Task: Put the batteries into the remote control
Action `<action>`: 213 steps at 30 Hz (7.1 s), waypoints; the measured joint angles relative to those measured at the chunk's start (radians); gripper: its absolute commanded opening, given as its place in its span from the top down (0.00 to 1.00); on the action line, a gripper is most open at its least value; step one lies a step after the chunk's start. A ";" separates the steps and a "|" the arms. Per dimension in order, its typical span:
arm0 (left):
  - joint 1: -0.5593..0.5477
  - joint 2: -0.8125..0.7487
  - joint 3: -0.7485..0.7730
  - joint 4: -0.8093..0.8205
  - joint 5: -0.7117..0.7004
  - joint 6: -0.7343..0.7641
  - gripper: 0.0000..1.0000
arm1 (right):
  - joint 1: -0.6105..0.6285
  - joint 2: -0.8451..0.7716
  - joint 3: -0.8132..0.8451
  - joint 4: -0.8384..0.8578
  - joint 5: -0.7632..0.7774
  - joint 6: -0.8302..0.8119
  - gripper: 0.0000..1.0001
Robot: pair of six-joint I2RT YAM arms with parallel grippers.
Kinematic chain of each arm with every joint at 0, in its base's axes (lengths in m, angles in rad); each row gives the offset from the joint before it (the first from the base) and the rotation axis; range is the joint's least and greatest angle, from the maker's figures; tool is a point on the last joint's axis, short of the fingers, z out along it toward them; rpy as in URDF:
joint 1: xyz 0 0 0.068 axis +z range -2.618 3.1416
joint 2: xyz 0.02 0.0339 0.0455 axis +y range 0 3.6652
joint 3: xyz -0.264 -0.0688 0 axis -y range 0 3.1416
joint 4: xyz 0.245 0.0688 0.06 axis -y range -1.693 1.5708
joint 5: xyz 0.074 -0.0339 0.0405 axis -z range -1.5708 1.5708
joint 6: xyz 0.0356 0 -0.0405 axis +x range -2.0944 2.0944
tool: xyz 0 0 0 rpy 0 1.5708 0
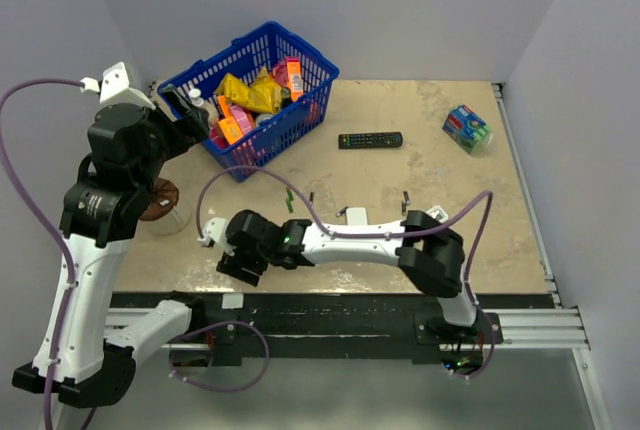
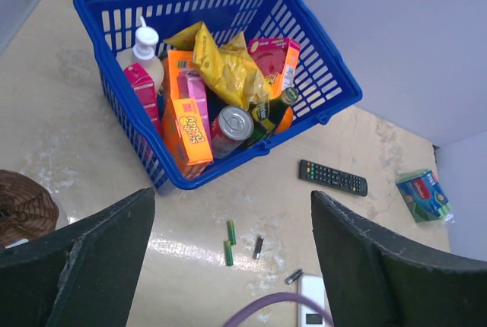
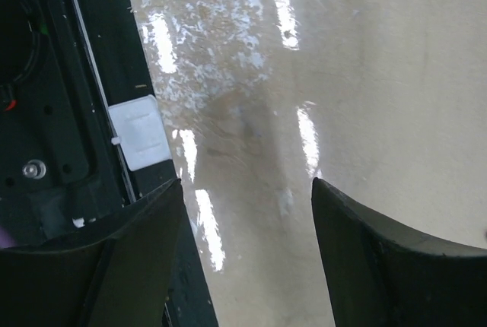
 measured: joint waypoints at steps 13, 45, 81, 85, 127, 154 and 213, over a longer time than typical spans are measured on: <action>-0.072 -0.019 0.037 -0.016 -0.038 0.018 0.12 | 0.146 0.245 0.159 0.049 0.250 0.000 0.15; -0.120 0.001 -0.008 -0.013 0.008 0.018 0.12 | 0.147 0.201 -0.014 0.143 0.195 -0.164 0.04; -0.279 -0.065 -0.167 0.024 -0.060 0.049 0.12 | 0.098 -0.088 -0.140 -0.498 0.218 0.972 0.30; -0.336 -0.074 -0.168 0.026 -0.092 0.071 0.12 | 0.098 -0.087 -0.150 -0.484 0.220 1.052 0.30; -0.479 -0.063 -0.184 0.078 -0.202 0.146 0.11 | 0.112 0.047 -0.142 -0.462 0.262 1.143 0.65; -0.479 -0.134 -0.297 0.142 -0.205 0.058 0.11 | 0.046 -0.027 -0.024 -0.421 0.340 0.807 0.40; -0.533 -0.200 -0.327 0.158 -0.238 0.095 0.10 | -0.166 -0.084 -0.025 -0.459 0.443 0.814 0.65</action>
